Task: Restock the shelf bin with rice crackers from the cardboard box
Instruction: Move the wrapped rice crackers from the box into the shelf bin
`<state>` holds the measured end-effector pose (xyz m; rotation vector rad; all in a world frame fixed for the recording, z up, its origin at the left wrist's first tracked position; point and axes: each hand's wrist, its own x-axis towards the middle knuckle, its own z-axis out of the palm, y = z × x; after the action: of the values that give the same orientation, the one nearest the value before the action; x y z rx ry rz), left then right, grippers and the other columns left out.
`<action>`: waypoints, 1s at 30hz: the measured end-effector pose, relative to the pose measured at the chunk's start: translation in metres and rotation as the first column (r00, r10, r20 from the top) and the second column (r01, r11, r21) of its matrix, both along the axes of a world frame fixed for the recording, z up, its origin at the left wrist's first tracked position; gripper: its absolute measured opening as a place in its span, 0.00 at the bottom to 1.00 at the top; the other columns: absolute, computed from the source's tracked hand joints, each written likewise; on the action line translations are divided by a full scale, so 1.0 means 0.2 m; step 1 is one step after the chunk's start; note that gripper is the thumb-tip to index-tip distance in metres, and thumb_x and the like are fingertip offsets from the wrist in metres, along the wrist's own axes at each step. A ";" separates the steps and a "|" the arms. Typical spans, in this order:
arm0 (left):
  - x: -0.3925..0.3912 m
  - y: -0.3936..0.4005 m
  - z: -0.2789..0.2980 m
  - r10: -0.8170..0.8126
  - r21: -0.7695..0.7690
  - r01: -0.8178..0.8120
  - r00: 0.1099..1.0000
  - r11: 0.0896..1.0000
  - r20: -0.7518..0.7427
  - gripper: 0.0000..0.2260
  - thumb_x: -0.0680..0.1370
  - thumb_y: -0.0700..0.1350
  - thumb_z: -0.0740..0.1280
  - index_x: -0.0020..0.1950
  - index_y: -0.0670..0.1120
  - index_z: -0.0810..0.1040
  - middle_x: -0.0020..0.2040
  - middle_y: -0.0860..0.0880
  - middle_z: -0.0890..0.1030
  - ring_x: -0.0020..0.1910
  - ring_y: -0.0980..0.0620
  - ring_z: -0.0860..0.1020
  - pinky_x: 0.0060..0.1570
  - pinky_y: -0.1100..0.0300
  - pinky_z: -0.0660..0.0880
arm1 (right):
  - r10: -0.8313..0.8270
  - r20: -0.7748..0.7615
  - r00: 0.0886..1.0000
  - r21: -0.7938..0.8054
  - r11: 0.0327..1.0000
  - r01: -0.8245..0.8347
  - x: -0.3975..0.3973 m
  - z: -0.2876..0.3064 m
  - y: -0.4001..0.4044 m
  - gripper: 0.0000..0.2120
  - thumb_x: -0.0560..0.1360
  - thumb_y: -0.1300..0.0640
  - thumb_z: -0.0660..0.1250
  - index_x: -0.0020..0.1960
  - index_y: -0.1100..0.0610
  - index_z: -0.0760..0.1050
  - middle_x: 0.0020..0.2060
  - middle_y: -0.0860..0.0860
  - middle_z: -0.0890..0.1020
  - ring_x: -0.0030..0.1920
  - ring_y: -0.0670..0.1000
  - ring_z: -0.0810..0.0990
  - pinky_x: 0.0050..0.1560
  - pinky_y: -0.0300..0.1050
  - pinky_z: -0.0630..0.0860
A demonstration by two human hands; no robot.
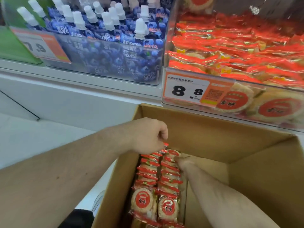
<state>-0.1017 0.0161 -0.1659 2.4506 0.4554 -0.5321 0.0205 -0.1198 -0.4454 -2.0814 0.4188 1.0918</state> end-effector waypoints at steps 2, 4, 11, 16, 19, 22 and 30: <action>0.00 -0.01 -0.02 0.004 0.001 -0.004 1.000 1.000 -0.016 0.09 0.77 0.46 0.66 0.57 0.53 0.77 0.53 0.57 0.78 0.48 0.60 0.76 0.46 0.68 0.72 | 0.007 -0.060 0.998 0.058 0.998 -0.004 0.00 0.04 -0.03 0.11 0.72 0.57 0.70 0.50 0.63 0.79 0.41 0.56 0.83 0.42 0.56 0.82 0.47 0.48 0.81; 0.00 -0.02 -0.02 0.017 -0.011 -0.017 0.999 1.000 -0.033 0.10 0.77 0.46 0.66 0.57 0.53 0.76 0.53 0.57 0.78 0.50 0.58 0.77 0.50 0.65 0.74 | -0.033 -0.093 0.995 0.105 0.994 0.042 0.01 0.10 -0.09 0.08 0.72 0.59 0.69 0.49 0.63 0.79 0.41 0.57 0.82 0.40 0.55 0.81 0.42 0.47 0.79; -0.01 -0.05 0.02 0.098 -0.053 -0.101 0.994 0.994 -0.043 0.20 0.78 0.51 0.66 0.69 0.52 0.68 0.60 0.52 0.77 0.58 0.53 0.76 0.58 0.59 0.73 | -0.080 -0.396 0.915 0.485 0.828 0.282 -0.07 0.51 -0.28 0.08 0.72 0.62 0.61 0.49 0.60 0.77 0.35 0.53 0.80 0.28 0.48 0.76 0.32 0.40 0.68; 0.00 -0.08 0.00 0.313 -0.214 -0.310 0.950 0.926 -0.022 0.31 0.74 0.53 0.70 0.74 0.56 0.60 0.59 0.51 0.75 0.48 0.52 0.79 0.44 0.56 0.81 | 0.274 -0.465 0.842 0.784 0.569 0.248 -0.20 0.79 -0.12 0.16 0.66 0.65 0.68 0.54 0.62 0.76 0.44 0.57 0.81 0.36 0.51 0.80 0.39 0.41 0.75; 0.00 -0.04 -0.02 0.405 -0.261 -0.368 0.909 0.893 0.102 0.24 0.72 0.41 0.74 0.64 0.55 0.71 0.58 0.51 0.78 0.49 0.52 0.79 0.43 0.58 0.80 | 0.376 -0.423 0.824 0.868 0.428 0.250 -0.17 0.80 -0.06 0.17 0.68 0.63 0.69 0.56 0.61 0.77 0.46 0.58 0.82 0.41 0.55 0.82 0.42 0.45 0.78; -0.01 -0.01 -0.02 0.349 -0.195 -0.325 0.932 0.925 0.101 0.24 0.72 0.38 0.73 0.63 0.58 0.71 0.58 0.52 0.76 0.50 0.52 0.78 0.43 0.58 0.81 | 0.157 -0.426 0.891 0.745 0.620 0.247 -0.06 0.65 -0.09 0.09 0.74 0.58 0.65 0.52 0.61 0.76 0.42 0.57 0.81 0.37 0.53 0.78 0.39 0.45 0.73; -0.02 0.04 -0.07 0.238 -0.052 -0.234 0.967 0.971 0.086 0.26 0.74 0.40 0.72 0.67 0.59 0.69 0.64 0.53 0.74 0.57 0.52 0.75 0.40 0.66 0.76 | 0.230 -0.015 0.973 -0.044 0.972 -0.231 -0.05 0.22 -0.06 0.19 0.75 0.40 0.68 0.42 0.57 0.73 0.38 0.52 0.79 0.37 0.50 0.79 0.44 0.43 0.75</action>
<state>-0.1056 0.0246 -0.1792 2.3279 0.6803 -0.3244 0.0109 -0.1313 -0.4024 -2.2072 0.2110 1.2362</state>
